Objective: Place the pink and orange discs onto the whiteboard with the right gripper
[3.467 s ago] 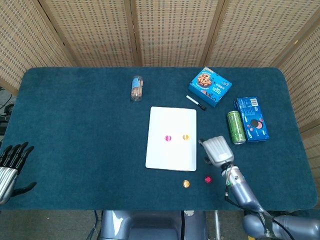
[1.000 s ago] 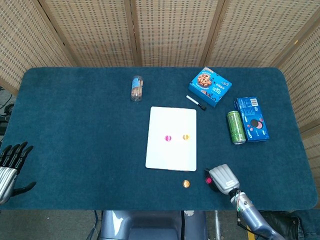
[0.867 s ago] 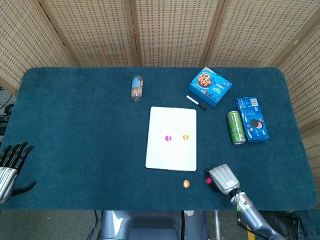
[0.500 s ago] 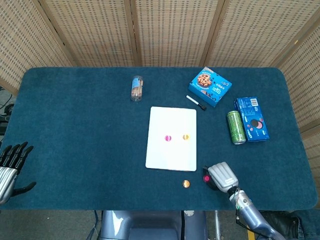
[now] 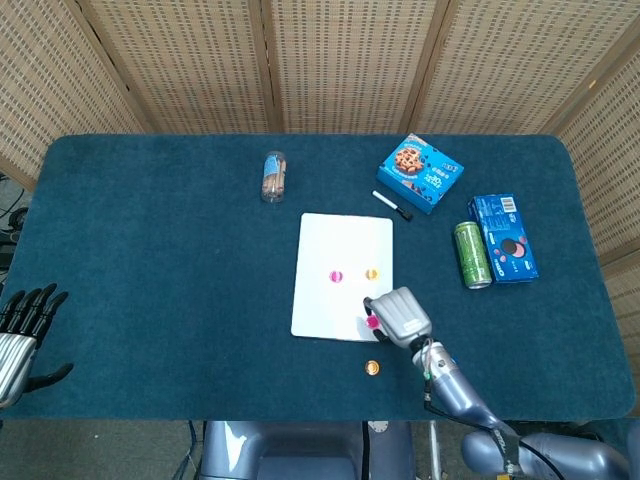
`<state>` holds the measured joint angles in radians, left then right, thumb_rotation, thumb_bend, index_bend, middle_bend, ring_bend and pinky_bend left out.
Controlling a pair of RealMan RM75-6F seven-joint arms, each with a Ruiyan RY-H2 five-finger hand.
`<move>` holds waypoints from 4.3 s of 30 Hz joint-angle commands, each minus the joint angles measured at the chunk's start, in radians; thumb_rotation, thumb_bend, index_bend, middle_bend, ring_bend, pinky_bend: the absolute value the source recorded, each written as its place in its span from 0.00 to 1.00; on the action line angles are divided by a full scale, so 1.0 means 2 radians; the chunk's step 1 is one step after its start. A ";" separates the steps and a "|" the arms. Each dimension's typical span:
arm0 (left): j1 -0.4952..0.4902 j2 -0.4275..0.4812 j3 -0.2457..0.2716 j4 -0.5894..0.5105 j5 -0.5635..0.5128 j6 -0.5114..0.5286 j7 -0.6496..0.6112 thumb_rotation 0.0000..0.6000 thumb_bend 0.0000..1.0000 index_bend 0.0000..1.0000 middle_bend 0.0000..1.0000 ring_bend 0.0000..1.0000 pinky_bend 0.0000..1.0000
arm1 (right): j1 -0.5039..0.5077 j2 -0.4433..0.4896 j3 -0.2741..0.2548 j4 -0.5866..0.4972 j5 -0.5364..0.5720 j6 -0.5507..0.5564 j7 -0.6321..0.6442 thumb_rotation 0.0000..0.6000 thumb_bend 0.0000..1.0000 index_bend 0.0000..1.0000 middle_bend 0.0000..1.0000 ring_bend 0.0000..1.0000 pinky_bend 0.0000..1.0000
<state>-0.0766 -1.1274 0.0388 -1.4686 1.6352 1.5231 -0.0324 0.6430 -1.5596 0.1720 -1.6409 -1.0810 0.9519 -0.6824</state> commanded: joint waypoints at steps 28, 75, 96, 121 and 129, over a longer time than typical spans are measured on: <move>-0.003 0.009 -0.004 0.004 -0.010 -0.007 -0.028 1.00 0.00 0.00 0.00 0.00 0.00 | 0.138 -0.126 0.042 0.059 0.185 0.067 -0.132 1.00 0.22 0.26 0.96 0.95 1.00; -0.002 0.006 0.003 0.000 0.003 -0.002 -0.013 1.00 0.00 0.00 0.00 0.00 0.00 | -0.011 -0.002 -0.131 -0.038 -0.057 0.052 0.053 1.00 0.36 0.41 0.97 0.95 1.00; -0.002 0.004 0.004 0.000 0.004 -0.003 -0.010 1.00 0.00 0.00 0.00 0.00 0.00 | -0.033 -0.010 -0.131 0.006 -0.095 0.044 0.085 1.00 0.36 0.41 0.97 0.95 1.00; -0.002 0.004 0.004 -0.001 0.002 -0.005 -0.010 1.00 0.00 0.00 0.00 0.00 0.00 | -0.045 -0.017 -0.121 0.031 -0.105 0.028 0.106 1.00 0.36 0.52 0.97 0.95 1.00; -0.002 0.004 0.004 -0.001 0.002 -0.004 -0.011 1.00 0.00 0.00 0.00 0.00 0.00 | -0.046 -0.009 -0.106 0.017 -0.100 0.024 0.121 1.00 0.36 0.53 0.97 0.95 1.00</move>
<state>-0.0808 -1.1191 0.0462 -1.4697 1.6388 1.5146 -0.0538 0.5504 -1.5821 -0.0454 -1.6022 -1.2841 1.0010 -0.4425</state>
